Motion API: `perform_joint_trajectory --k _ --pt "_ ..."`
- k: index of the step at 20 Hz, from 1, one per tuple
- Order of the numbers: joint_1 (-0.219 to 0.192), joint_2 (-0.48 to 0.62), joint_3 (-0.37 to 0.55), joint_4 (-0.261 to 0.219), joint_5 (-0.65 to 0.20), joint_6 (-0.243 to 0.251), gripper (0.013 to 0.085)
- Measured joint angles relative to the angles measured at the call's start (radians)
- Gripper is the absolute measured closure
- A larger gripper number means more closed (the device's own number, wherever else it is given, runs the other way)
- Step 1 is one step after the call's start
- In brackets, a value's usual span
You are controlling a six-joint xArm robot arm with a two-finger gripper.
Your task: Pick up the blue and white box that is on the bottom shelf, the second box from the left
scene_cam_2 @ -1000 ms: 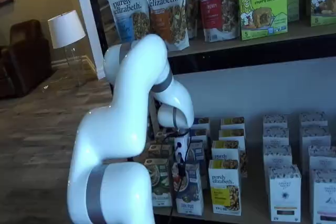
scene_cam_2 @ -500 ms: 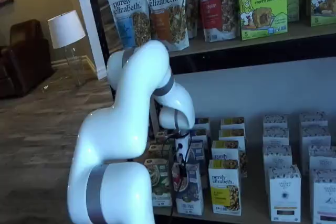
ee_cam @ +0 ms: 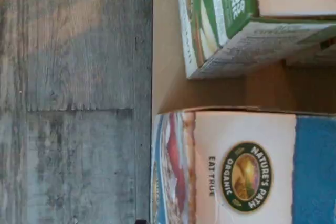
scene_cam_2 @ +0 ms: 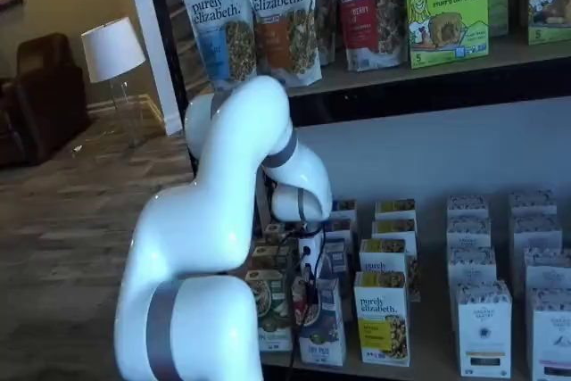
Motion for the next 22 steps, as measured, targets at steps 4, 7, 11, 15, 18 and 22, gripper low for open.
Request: perform_joint_trajectory --k 4,7,11,15,18,22 --pt "0.003 0.010 -0.017 -0.041 0.029 0.039 0.0130" --pt "0.003 0.013 -0.014 -0.065 0.029 0.059 0.0130" --pt "0.002 0.019 -0.007 -0.092 0.019 0.081 0.0130" --pt "0.001 0.027 -0.004 -0.105 0.011 0.091 0.0130" --pt "0.002 0.034 -0.005 -0.107 0.004 0.093 0.0130" --pt "0.005 0.046 -0.012 -0.109 0.000 0.098 0.0130"
